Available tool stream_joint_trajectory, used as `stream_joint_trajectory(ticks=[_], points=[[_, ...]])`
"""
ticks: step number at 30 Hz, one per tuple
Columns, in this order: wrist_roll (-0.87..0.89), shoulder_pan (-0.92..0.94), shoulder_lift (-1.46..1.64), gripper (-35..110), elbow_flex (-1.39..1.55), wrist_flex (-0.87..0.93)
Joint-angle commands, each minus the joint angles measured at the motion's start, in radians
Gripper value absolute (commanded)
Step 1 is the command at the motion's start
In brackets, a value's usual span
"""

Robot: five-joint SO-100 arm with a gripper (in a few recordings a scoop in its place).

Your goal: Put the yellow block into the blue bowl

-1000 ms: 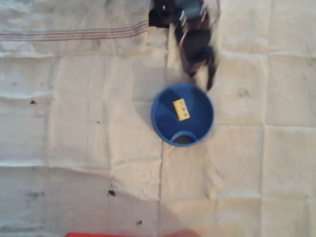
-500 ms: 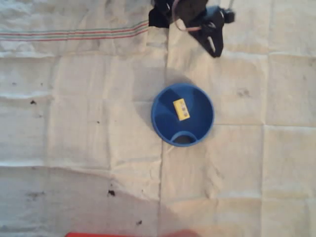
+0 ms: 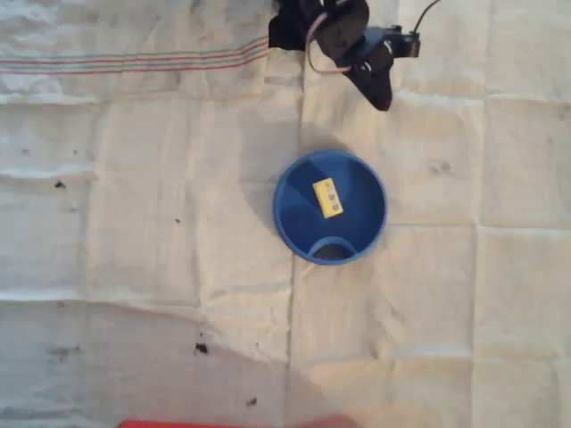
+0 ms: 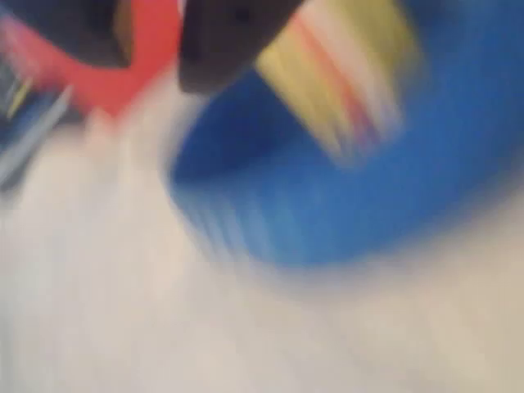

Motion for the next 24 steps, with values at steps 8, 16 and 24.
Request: stream_joint_trajectory(ticks=[8, 16, 24], points=[[0.015, -0.057, 0.216, 0, 0.21, -0.087], [0.012, -0.058, 0.288, 0, 0.325, -0.087], [0.012, -0.058, 0.387, 0, 0.422, -0.091]])
